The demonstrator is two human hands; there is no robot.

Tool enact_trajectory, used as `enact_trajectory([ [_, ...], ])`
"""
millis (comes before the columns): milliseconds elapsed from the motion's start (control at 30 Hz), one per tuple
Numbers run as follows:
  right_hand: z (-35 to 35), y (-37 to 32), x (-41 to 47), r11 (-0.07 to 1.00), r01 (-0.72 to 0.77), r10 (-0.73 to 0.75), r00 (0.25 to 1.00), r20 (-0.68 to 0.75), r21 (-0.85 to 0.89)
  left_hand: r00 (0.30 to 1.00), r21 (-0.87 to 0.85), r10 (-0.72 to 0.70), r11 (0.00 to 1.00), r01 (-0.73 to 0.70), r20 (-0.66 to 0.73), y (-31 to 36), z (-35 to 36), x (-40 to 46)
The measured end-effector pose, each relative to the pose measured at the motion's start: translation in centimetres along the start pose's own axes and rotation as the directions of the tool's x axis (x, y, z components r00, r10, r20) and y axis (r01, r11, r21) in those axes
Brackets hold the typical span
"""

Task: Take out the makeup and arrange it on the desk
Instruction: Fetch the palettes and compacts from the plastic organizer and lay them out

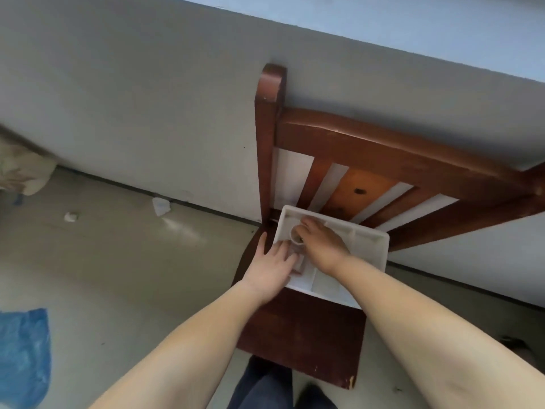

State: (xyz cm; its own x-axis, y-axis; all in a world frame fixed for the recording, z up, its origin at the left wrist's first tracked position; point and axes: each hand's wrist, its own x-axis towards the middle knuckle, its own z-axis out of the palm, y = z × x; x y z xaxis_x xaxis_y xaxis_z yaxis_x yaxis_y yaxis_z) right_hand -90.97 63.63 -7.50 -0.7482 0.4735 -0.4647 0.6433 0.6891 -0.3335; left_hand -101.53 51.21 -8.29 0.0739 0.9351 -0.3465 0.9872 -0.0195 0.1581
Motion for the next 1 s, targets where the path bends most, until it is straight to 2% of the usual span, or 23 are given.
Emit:
enact_trajectory([
  [133,0.0,-0.1,0.6,0.999,0.003,-0.004,0.999,-0.036,-0.04,0.994,0.101,0.088,0.992,-0.081,-0.068,-0.6,0.5,0.8],
  [267,-0.2,-0.3,0.9,0.999,0.002,-0.006,0.998,-0.069,-0.053,0.985,0.087,0.12,0.99,-0.109,-0.128,-0.7,0.5,1.5],
  [400,0.0,0.3,-0.6,0.994,0.026,-0.041,0.988,-0.148,-0.106,0.982,0.112,0.145,0.985,-0.131,-0.122,-0.5,0.4,1.7],
  [600,-1.3,2.6,-3.5,0.999,0.036,-0.036,0.936,-0.351,-0.007,0.99,0.103,0.12,0.988,-0.112,-0.077,-0.1,0.4,2.0],
  [767,-1.7,4.5,-7.2,0.996,0.052,-0.02,0.921,-0.39,0.073,0.991,0.123,0.028,0.992,-0.012,-0.13,0.7,0.4,1.7],
  [833,-1.9,5.0,-8.7,0.994,0.072,-0.035,0.92,-0.389,0.083,0.984,0.04,-0.059,0.997,0.066,-0.167,1.9,0.1,1.2],
  [900,-2.1,5.4,-10.3,0.991,0.113,-0.076,0.924,-0.374,0.077,0.956,-0.134,-0.157,0.983,0.127,-0.247,3.9,-0.4,0.2],
  [1000,-2.5,5.0,-12.3,0.978,0.204,-0.175,0.925,-0.338,0.051,0.854,-0.46,-0.406,0.857,0.233,-0.325,7.7,-1.4,-2.9],
])
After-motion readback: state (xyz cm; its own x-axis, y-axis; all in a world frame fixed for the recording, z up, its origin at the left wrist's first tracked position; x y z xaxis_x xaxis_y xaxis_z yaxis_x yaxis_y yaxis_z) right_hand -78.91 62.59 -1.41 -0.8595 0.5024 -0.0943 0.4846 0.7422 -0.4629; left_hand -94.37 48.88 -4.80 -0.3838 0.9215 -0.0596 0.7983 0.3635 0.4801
